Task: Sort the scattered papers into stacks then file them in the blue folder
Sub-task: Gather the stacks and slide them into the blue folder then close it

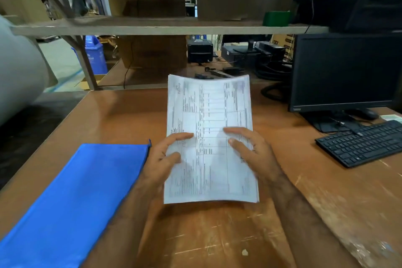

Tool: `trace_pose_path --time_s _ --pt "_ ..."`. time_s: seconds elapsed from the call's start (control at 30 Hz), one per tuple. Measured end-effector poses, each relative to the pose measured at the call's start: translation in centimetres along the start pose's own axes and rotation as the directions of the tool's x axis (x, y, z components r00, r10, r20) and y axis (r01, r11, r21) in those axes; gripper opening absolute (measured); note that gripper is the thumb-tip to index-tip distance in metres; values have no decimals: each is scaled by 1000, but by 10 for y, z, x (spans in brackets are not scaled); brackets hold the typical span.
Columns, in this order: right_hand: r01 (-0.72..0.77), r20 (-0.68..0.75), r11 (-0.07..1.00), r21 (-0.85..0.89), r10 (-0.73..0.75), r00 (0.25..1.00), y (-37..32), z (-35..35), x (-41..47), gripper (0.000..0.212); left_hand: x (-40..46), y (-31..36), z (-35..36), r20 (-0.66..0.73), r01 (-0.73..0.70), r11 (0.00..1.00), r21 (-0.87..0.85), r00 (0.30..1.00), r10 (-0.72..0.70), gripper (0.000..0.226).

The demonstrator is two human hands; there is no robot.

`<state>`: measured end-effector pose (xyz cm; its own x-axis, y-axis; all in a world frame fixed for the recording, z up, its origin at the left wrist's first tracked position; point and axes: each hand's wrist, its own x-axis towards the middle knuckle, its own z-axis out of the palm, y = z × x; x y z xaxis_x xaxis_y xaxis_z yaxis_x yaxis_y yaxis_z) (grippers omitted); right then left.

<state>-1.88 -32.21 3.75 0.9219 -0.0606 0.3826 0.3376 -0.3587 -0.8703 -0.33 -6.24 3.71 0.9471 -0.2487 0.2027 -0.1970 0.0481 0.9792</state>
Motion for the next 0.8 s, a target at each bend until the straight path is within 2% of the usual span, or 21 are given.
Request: trace_pose_path --time_s 0.07,0.13,0.2,0.3,0.37,0.47,0.53,0.7,0.8 --pt "-87 81 994 64 82 993 3 -3 2 41 1 -1 -4 28 122 985 -122 992 -120 64" --pt "-189 179 980 58 176 968 8 -2 -1 53 -3 -7 -4 18 181 966 -183 983 -181 67" --pt "-266 240 960 86 239 941 14 3 -7 55 -10 -17 -5 -12 205 959 -197 977 -211 66" --pt "-348 239 918 188 301 923 20 9 -20 48 -20 -31 -8 9 230 962 -146 973 -232 68" --pt "-363 238 895 259 305 922 25 14 -28 46 -22 -34 -11 21 220 963 -154 975 -219 70" --pt "-341 216 868 361 279 936 30 22 -38 46 -20 -30 -17 51 226 933 -279 974 -220 71" --pt "-349 215 850 395 284 934 30 27 -39 44 -15 -28 -19 52 241 949 -202 971 -235 65" --pt "-422 308 816 395 315 898 33 27 -38 44 -13 -30 -14 52 286 945 -160 958 -281 69" --pt "-403 288 845 350 313 905 36 27 -38 45 -16 -34 -11 9 266 950 -165 963 -269 70"
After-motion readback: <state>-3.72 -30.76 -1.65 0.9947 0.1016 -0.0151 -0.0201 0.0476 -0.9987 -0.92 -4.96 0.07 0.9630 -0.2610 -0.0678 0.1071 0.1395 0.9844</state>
